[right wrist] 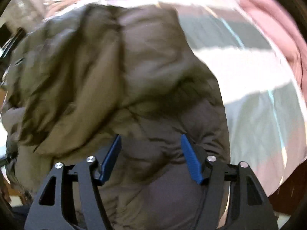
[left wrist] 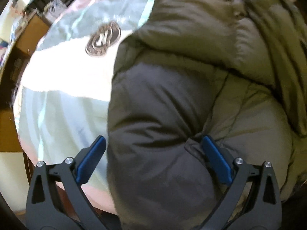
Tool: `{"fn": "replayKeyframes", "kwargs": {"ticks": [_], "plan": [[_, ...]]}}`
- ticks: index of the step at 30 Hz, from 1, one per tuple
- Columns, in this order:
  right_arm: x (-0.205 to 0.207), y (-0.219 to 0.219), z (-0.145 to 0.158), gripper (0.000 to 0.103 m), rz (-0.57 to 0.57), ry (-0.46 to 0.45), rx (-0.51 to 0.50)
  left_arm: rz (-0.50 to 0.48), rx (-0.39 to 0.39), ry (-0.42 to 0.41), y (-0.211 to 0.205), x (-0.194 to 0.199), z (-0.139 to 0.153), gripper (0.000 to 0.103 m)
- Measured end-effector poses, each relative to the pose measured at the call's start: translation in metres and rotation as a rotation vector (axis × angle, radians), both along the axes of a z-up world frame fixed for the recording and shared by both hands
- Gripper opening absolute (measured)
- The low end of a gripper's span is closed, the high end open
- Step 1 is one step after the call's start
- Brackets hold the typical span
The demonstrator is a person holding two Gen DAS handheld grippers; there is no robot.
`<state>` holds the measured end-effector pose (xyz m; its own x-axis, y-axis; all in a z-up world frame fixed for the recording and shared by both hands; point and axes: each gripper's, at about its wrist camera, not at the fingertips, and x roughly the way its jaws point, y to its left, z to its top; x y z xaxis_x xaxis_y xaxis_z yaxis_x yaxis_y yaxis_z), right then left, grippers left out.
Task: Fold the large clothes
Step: 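Grasp the jacket hem with both tools side by side, then lift the hem with both tools and fold it over toward the hood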
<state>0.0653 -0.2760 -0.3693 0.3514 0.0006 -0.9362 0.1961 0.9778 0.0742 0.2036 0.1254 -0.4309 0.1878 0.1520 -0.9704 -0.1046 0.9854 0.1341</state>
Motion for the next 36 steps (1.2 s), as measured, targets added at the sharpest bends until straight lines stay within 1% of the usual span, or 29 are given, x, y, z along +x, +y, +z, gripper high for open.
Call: {"fn": "replayKeyframes", "kwargs": {"ticks": [2, 4, 5, 8, 10, 14, 17, 19, 20, 22, 24, 26, 31, 34, 36], "plan": [[-0.001, 0.008, -0.006, 0.075, 0.041, 0.020, -0.023, -0.017, 0.010, 0.004, -0.002, -0.004, -0.001, 0.101], [-0.004, 0.008, -0.028, 0.075, 0.045, 0.102, 0.020, -0.025, 0.004, 0.025, 0.000, -0.008, -0.008, 0.101], [-0.005, 0.007, -0.033, 0.076, 0.044, 0.120, 0.020, -0.027, 0.004, 0.032, -0.001, -0.011, -0.010, 0.101], [-0.009, 0.005, -0.040, 0.076, 0.073, 0.125, -0.017, -0.020, -0.024, 0.061, 0.005, -0.014, -0.019, 0.101], [-0.010, 0.003, -0.042, 0.076, 0.074, 0.133, -0.028, -0.005, -0.049, 0.079, 0.011, -0.016, -0.021, 0.101], [-0.012, 0.006, -0.050, 0.078, 0.083, 0.164, -0.073, -0.021, -0.020, 0.095, 0.013, -0.020, -0.025, 0.101], [-0.018, 0.009, -0.051, 0.080, 0.084, 0.163, -0.090, -0.033, -0.002, 0.099, 0.011, -0.027, -0.023, 0.101], [-0.025, 0.010, -0.049, 0.080, 0.081, 0.156, -0.090, -0.025, -0.010, 0.101, 0.007, -0.035, -0.022, 0.101], [-0.028, 0.009, -0.048, 0.081, 0.080, 0.154, -0.092, -0.021, -0.016, 0.103, 0.008, -0.043, -0.024, 0.101], [-0.037, 0.012, -0.047, 0.081, 0.077, 0.152, -0.095, -0.021, -0.021, 0.107, 0.015, -0.046, -0.027, 0.101], [-0.039, 0.010, -0.048, 0.081, 0.077, 0.154, -0.100, -0.026, -0.017, 0.112, 0.017, -0.051, -0.026, 0.101], [-0.050, 0.017, -0.046, 0.081, 0.075, 0.157, -0.108, -0.031, -0.013, 0.114, 0.020, -0.057, -0.027, 0.101], [-0.056, 0.015, -0.044, 0.082, 0.078, 0.169, -0.127, -0.034, -0.009, 0.120, 0.022, -0.071, -0.027, 0.101], [-0.065, 0.013, -0.042, 0.082, 0.074, 0.181, -0.115, -0.031, -0.008, 0.132, 0.015, -0.086, -0.026, 0.101], [-0.070, 0.009, -0.036, 0.082, 0.049, 0.183, -0.078, -0.031, 0.000, 0.133, 0.016, -0.093, -0.024, 0.101]]}}
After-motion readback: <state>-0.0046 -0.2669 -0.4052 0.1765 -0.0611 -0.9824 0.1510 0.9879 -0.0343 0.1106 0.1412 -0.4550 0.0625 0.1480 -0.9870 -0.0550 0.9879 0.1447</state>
